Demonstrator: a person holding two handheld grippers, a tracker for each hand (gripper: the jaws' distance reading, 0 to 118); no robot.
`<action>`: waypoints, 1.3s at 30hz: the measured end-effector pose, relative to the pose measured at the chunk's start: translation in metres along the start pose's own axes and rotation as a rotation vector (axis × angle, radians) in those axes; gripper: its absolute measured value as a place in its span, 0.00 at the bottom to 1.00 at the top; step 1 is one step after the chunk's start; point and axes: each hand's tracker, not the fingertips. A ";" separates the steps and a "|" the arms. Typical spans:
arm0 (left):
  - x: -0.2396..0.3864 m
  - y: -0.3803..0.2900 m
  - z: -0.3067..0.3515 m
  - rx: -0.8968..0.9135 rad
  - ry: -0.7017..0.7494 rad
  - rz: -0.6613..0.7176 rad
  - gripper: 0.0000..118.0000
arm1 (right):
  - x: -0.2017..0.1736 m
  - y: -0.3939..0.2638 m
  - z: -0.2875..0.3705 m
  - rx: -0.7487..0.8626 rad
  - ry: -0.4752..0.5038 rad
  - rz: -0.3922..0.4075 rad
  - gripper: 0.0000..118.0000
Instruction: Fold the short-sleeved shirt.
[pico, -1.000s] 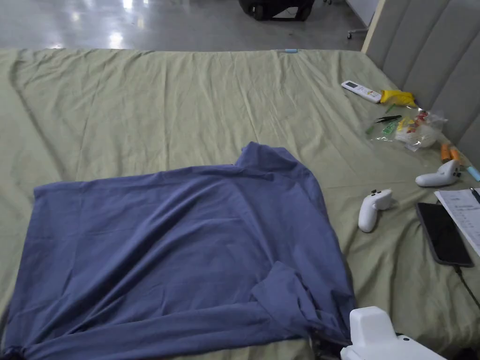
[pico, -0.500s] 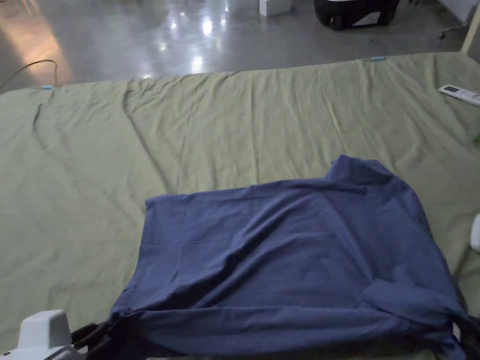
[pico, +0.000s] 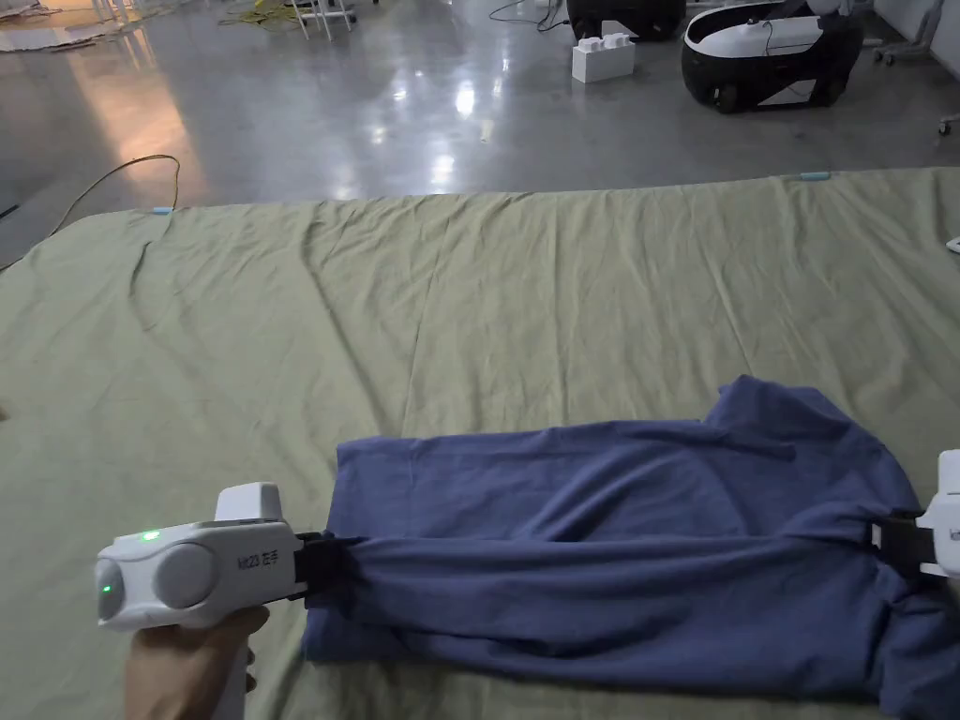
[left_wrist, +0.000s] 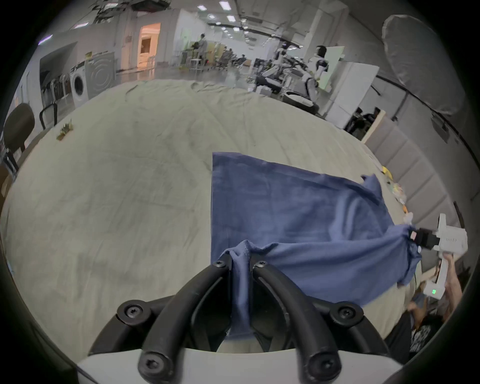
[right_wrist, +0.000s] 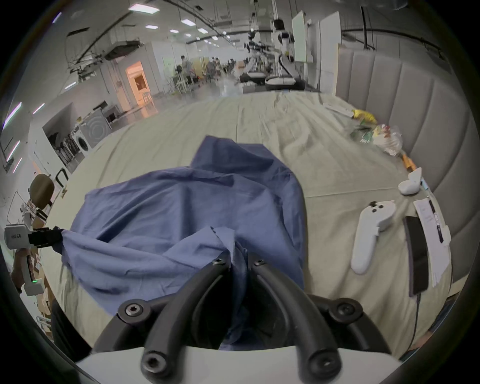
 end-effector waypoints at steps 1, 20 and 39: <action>0.001 0.003 -0.007 0.019 0.010 0.008 0.31 | 0.000 0.000 -0.010 -0.005 -0.010 -0.005 0.17; 0.035 -0.066 0.231 0.655 -0.008 -0.212 0.76 | -0.044 -0.069 0.199 0.575 0.080 0.077 0.66; 0.107 -0.117 0.308 0.771 0.046 -0.246 0.01 | -0.110 -0.121 0.280 0.752 0.040 0.078 0.03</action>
